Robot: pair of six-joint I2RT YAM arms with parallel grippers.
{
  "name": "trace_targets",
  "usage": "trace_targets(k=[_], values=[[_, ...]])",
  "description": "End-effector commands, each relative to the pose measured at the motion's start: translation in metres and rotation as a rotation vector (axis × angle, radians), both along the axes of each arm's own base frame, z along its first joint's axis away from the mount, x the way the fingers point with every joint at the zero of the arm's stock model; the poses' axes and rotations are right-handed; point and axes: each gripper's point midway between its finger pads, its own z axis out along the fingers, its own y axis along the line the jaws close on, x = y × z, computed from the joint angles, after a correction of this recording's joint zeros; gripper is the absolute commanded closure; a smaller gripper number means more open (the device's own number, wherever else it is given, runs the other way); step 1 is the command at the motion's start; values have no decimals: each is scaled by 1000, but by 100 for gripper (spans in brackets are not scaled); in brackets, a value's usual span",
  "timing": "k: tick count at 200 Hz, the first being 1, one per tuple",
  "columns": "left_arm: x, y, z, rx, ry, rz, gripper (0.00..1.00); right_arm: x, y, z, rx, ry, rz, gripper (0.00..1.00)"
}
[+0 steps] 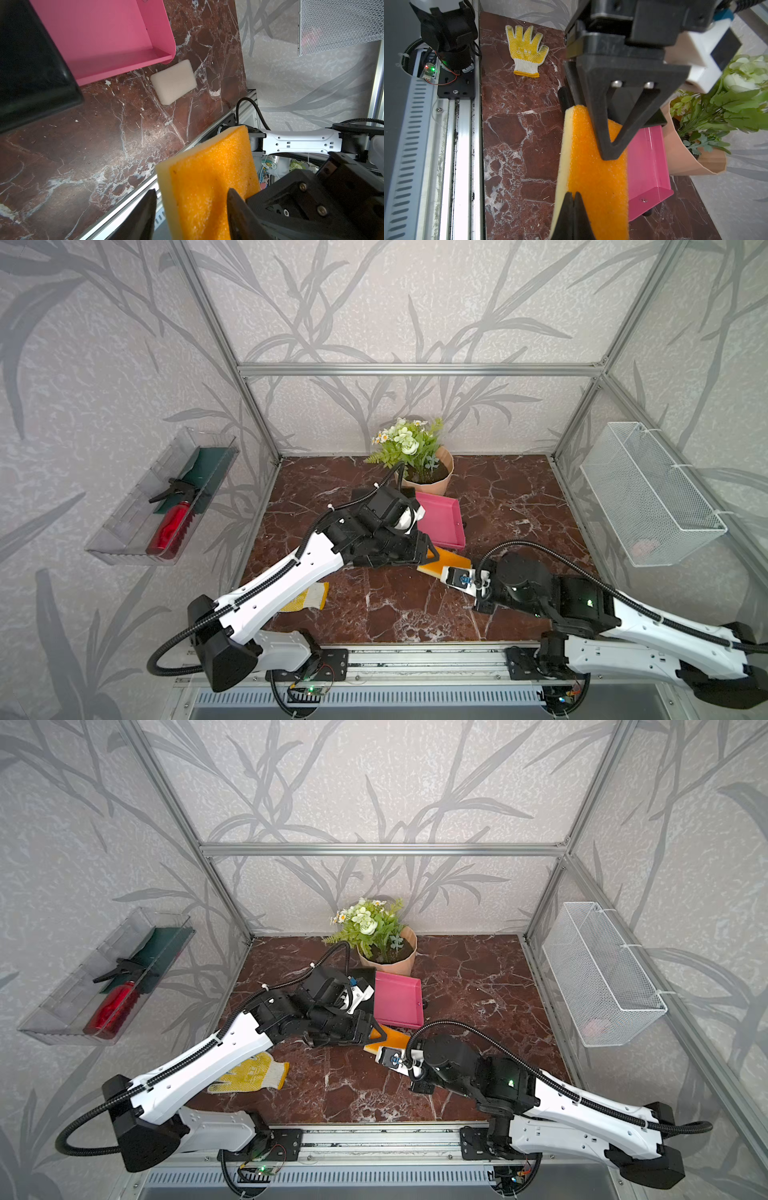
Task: Take the sponge out of the drawer
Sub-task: Pick up the sponge from the drawer.
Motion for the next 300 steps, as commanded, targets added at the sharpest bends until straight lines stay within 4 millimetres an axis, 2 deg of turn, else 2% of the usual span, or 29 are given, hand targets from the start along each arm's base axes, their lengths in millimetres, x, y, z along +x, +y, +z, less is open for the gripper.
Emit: trace_targets(k=[1, 23, 46, 62, 107, 120, 137, 154, 177, 195, 219, 246, 265, 300], values=[[1, -3, 14, -45, -1, -27, 55, -2, -1, 7, 3, -15, 11, 100], [-1, -8, 14, -68, 22, -46, 71, -1, 0, 8, 6, -21, 8, 100], [-3, -11, 13, -91, 38, -56, 76, 1, 1, 8, 3, -30, 2, 100], [-3, -12, 12, -96, 44, -55, 100, 3, 2, 8, 7, -39, -4, 100], [-6, -11, 12, -117, 37, -52, 100, 11, 2, 15, 42, -67, -47, 100], [-4, -8, 12, -112, 16, -37, 100, 18, -1, 18, 64, -85, -98, 89], [-1, -1, 10, -92, -17, -8, 100, 33, -12, 28, 112, -112, -218, 55], [3, 10, 5, -65, -66, 47, 100, 44, -28, 44, 179, -157, -321, 35], [8, 21, -11, -58, -127, 147, 100, 44, -46, 67, 302, -167, -374, 21], [5, 21, -27, -61, -190, 205, 100, 44, -60, 77, 384, -165, -415, 15], [-3, 15, -56, -13, -259, 235, 100, 48, -73, 75, 406, -158, -468, 13], [-7, 0, -87, 31, -282, 227, 100, 49, -76, 69, 389, -134, -490, 12], [-2, -8, -107, 49, -294, 242, 100, 49, -76, 65, 379, -123, -500, 11], [15, -9, -146, 136, -323, 300, 100, 47, -81, 65, 383, -103, -507, 8]])
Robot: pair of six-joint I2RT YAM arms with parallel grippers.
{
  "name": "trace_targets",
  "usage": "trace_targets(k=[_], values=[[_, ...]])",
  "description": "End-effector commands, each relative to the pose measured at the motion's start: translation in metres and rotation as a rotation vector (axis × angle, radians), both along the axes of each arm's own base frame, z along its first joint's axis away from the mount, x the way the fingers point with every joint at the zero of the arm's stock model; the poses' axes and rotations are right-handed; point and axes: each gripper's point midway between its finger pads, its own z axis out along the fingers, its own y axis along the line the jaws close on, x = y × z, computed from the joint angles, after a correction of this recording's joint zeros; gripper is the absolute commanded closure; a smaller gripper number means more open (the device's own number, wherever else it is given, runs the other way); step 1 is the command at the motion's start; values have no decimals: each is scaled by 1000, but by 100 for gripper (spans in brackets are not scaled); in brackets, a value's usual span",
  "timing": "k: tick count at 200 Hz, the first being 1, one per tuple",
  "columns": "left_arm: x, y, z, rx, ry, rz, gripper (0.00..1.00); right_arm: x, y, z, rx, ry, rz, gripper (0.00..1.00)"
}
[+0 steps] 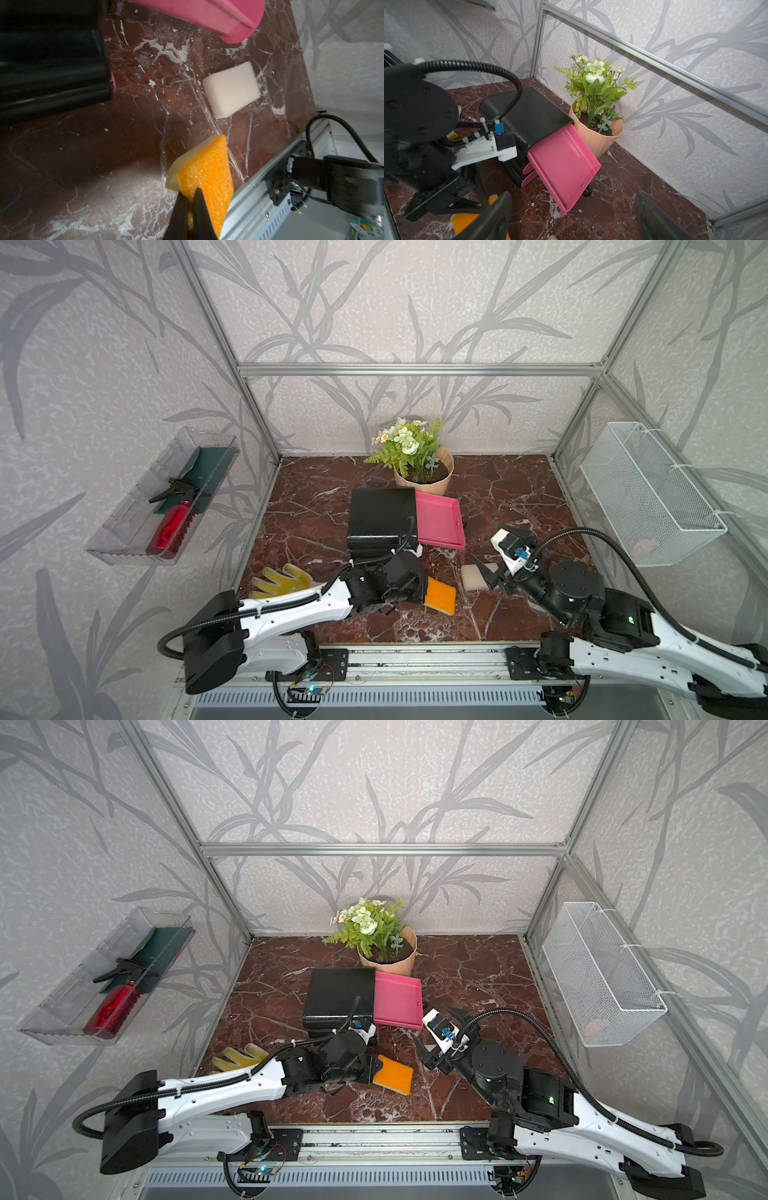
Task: Take the sponge out of the drawer
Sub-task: Pick up the sponge from the drawer, then place the sponge at the center of the board.
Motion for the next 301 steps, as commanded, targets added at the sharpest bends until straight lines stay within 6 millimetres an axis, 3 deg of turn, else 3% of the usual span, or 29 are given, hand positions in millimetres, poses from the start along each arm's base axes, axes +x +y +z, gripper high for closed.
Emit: trace_targets(k=[1, 93, 217, 271, 301], values=[[25, -6, -4, -22, -88, 100, 100, 1, -8, -1, 16, 20, -30, 8], [45, -7, -39, 62, -115, 223, 100, 0, -10, -9, -10, 35, -35, 9], [58, -2, -35, 181, -240, 283, 100, 2, -10, -13, -25, 39, -42, 10], [59, -2, -29, 249, -276, 272, 76, 2, -9, -13, -32, 42, -41, 10], [59, 1, -26, 270, -293, 277, 70, 2, -9, -13, -30, 41, -40, 10]])
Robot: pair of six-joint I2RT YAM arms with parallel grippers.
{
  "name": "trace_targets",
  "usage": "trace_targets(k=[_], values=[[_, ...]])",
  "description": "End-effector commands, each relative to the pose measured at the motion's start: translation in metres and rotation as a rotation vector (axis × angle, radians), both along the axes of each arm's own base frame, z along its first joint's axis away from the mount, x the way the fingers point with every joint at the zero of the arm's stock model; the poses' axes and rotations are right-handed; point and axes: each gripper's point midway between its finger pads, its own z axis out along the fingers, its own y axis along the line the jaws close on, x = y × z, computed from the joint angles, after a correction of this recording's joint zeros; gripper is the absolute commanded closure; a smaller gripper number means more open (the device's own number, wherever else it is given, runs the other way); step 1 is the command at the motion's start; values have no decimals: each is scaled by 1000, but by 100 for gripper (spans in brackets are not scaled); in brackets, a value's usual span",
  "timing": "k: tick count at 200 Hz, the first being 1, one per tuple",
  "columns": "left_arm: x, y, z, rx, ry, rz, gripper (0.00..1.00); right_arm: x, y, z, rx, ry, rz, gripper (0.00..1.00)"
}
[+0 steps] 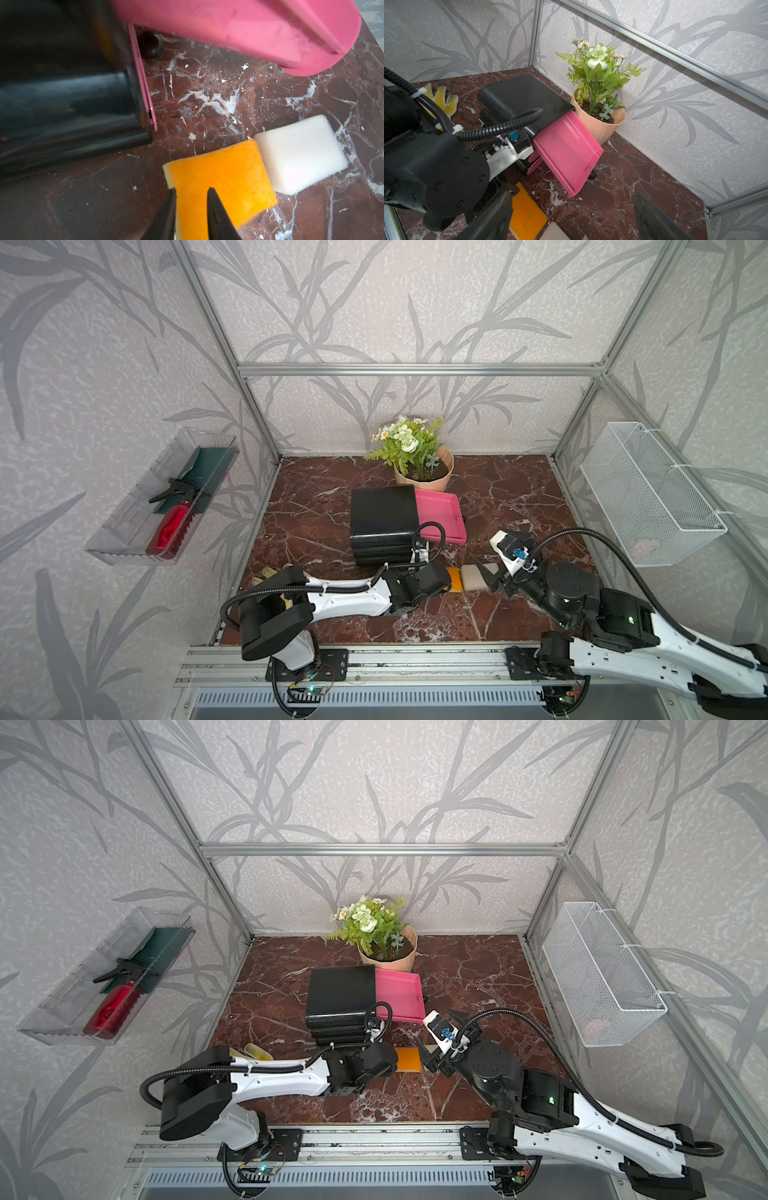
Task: Take the sponge out of the drawer
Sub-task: Place the sponge at the center of the board.
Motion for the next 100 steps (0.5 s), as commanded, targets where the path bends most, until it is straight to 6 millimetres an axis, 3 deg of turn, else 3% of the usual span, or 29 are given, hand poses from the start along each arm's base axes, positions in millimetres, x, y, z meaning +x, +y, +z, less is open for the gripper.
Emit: trace_targets(k=[1, 58, 100], values=[[8, 10, 7, 53, -49, 46, 70, 2, -4, 0, 3, 4, -23, 10], [5, 14, 27, 65, -96, 38, 61, 5, -3, -3, -17, 6, -43, 10], [-16, 11, 95, 23, -194, -73, 52, 19, -14, -7, -3, 31, -141, 3]])
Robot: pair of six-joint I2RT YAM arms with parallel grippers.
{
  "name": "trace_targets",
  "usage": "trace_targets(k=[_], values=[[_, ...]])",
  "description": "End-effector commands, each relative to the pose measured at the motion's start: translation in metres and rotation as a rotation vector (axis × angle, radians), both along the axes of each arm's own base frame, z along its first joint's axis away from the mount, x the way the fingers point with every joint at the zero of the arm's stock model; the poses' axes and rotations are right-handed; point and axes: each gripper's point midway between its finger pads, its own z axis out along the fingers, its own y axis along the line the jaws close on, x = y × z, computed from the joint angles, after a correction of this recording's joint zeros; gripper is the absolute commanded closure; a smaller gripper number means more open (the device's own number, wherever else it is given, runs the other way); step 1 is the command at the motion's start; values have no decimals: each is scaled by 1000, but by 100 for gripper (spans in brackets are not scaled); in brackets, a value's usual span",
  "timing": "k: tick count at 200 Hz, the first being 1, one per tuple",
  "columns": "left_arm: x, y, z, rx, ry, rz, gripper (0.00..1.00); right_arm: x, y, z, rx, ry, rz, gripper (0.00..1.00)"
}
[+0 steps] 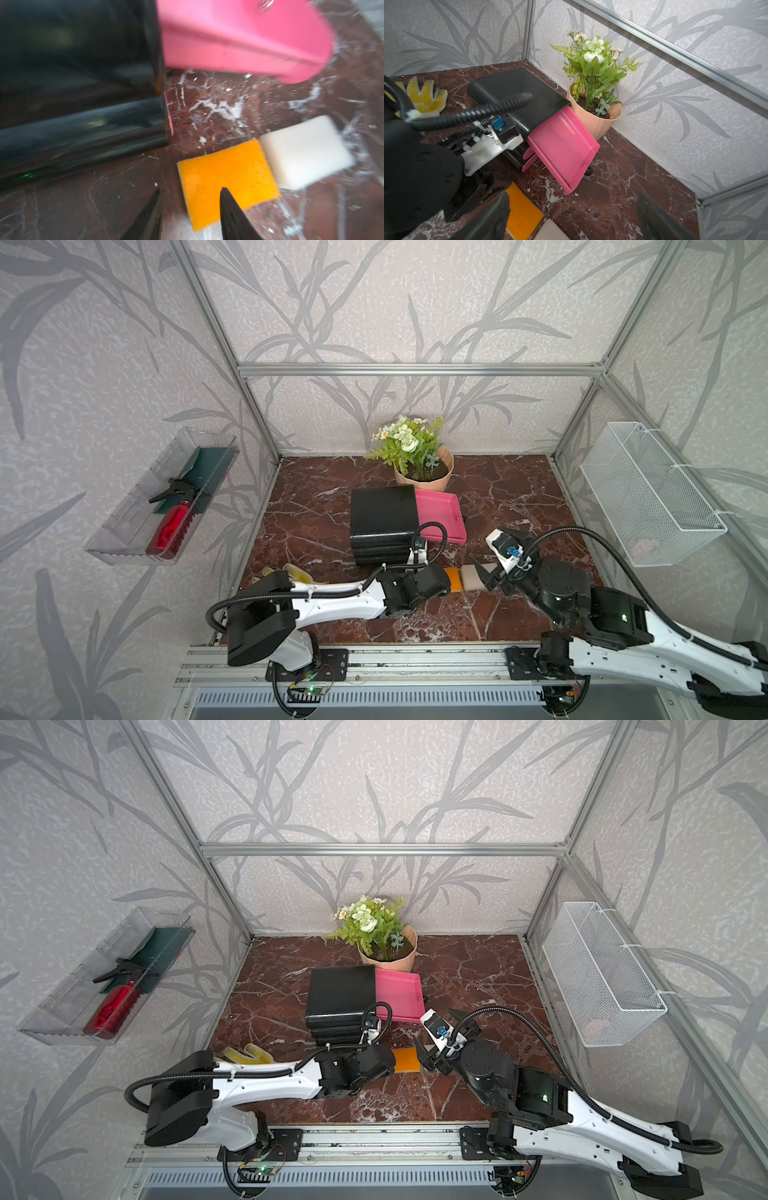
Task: Take the sponge out of the drawer
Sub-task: Place the sponge at the center of the board.
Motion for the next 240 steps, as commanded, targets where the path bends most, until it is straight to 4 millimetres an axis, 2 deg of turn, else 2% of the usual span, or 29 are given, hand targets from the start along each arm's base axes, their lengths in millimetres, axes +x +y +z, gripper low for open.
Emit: trace_targets(k=[1, 12, 30, 39, 83, 101, 112, 127, 146, 171, 187, 210, 240], values=[[-4, 3, 59, -29, -102, -35, 52, 10, -13, 0, 24, 20, -84, 3], [-10, 8, 74, -42, -102, -51, 50, 15, -17, -4, 47, 49, -108, 2], [-18, 18, 93, -86, -98, -75, 10, 25, -26, -13, 80, 109, -160, 1], [-21, 26, 101, -99, -102, -77, 1, 32, -32, -20, 96, 150, -194, 1], [-23, 71, 136, -63, -142, -33, 1, 53, -39, -48, 160, 310, -266, 1], [-21, 91, 144, -26, -74, -28, 1, 58, -39, -56, 187, 351, -274, 1], [-19, 94, 146, -60, 7, -51, 1, 60, -39, -61, 207, 375, -278, 1], [-9, 110, 149, -109, 93, -26, 1, 62, -38, -66, 234, 404, -278, 1], [7, 136, 154, -91, 138, 35, 1, 64, -37, -73, 256, 438, -275, 1], [25, 159, 147, -24, 194, 83, 1, 66, -38, -78, 266, 462, -282, 1], [38, 170, 140, -61, 215, 115, 1, 67, -37, -82, 273, 480, -281, 1], [50, 176, 134, -122, 207, 129, 1, 68, -37, -88, 276, 501, -285, 1], [55, 178, 125, -168, 202, 112, 1, 70, -35, -97, 291, 532, -281, 1]])
